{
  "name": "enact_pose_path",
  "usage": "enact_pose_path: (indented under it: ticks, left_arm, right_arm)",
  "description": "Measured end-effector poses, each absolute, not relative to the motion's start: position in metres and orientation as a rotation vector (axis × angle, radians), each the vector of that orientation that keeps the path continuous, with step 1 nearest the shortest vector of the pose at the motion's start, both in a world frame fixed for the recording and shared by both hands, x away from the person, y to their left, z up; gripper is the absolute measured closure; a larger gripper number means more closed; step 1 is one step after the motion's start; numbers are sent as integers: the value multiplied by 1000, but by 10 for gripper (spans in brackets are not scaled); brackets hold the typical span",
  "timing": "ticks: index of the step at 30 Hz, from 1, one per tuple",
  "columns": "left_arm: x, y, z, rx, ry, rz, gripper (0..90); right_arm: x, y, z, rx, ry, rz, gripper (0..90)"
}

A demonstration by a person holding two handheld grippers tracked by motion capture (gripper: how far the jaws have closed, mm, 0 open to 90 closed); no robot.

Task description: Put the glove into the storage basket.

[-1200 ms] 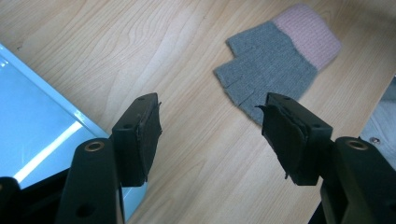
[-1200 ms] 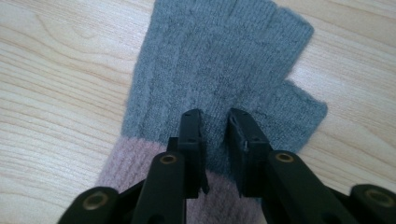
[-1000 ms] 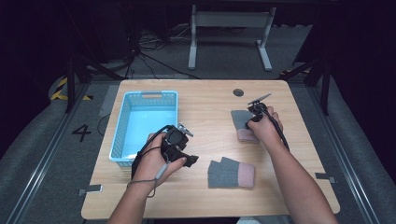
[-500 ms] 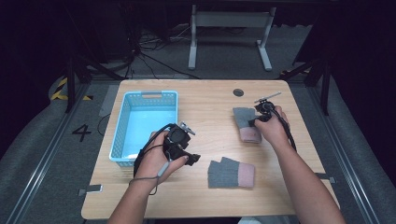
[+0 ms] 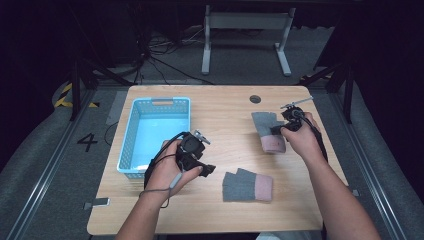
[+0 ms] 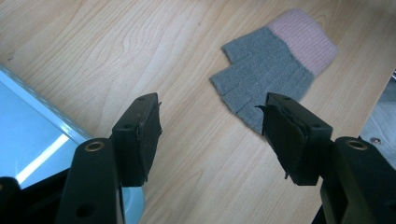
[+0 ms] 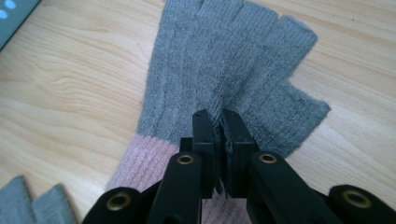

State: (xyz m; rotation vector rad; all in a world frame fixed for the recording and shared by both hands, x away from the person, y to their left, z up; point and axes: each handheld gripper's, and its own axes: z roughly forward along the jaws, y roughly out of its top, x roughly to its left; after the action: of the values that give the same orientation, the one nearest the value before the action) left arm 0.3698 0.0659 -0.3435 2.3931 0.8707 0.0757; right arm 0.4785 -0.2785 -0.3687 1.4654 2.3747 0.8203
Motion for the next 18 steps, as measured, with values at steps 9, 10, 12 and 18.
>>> enact_pose_path:
  ticks: [9,10,12,18]
  left_arm:
    - [369,65,-342,2391,867,80,380]
    - [368,65,-342,2389,868,80,381]
    - [368,66,-342,2387,869,82,380]
    - [369,65,-342,2391,867,81,380]
  right_arm:
    - [465,-280,-351,1425,2387,829,858]
    - [463,-280,-350,1423,2387,826,858]
    - [461,-281,-347,1412,2393,830,858]
    - [454,-284,-341,1397,2421,860,858]
